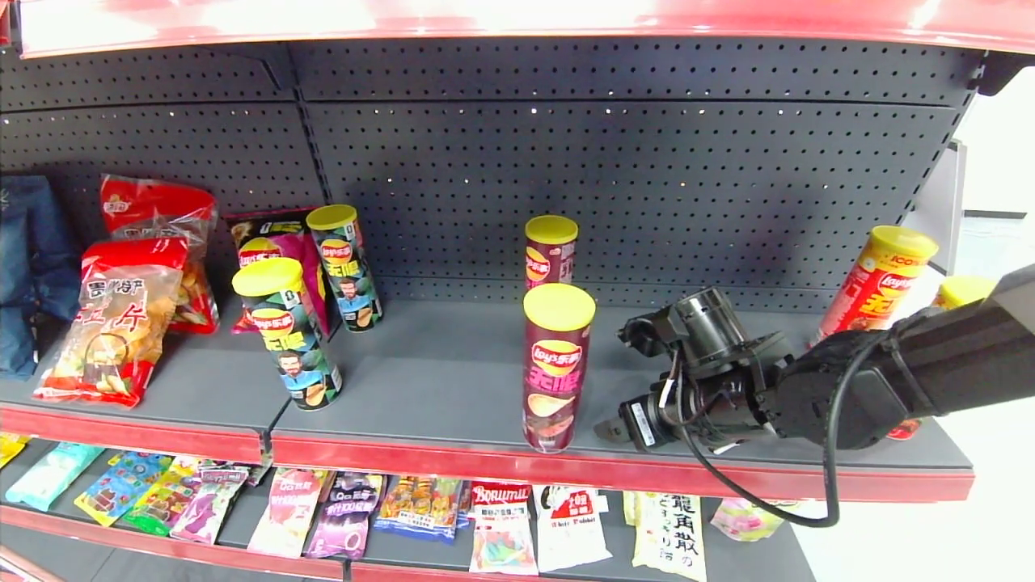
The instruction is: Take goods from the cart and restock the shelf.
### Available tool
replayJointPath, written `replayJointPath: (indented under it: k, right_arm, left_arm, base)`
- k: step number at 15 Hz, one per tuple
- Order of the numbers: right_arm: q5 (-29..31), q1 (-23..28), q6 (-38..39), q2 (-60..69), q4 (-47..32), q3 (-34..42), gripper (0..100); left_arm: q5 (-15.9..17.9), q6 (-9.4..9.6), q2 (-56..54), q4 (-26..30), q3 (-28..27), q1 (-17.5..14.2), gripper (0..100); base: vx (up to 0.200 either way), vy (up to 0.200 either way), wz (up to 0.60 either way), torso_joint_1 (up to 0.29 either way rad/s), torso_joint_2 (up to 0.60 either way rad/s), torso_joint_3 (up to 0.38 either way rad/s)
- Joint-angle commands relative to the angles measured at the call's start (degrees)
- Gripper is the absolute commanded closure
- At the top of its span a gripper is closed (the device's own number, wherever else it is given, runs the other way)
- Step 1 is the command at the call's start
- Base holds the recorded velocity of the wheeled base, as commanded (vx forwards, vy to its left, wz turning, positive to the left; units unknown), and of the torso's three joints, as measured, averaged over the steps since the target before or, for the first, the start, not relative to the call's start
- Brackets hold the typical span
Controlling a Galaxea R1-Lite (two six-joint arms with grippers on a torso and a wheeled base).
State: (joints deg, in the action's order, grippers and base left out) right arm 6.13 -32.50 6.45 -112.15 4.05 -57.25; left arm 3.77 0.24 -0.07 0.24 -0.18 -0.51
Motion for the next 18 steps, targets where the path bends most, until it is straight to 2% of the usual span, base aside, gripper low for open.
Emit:
replayJointPath:
  k: [1,18]
  right_arm:
    - [0.2,-0.2,-0.1,-1.3,0.0,-0.8,0]
    - [2.4,-1.8,-0.4,-5.1,2.4,-4.3,0]
  left_arm:
    - [0.0,0.02,0.1,0.0,0.0,0.0,0]
    - [0.0,0.02,0.1,0.0,0.0,0.0,0]
  base:
    - [0.000,0.000,0.00,0.000,0.00,0.000]
    - [0.000,0.000,0.00,0.000,0.00,0.000]
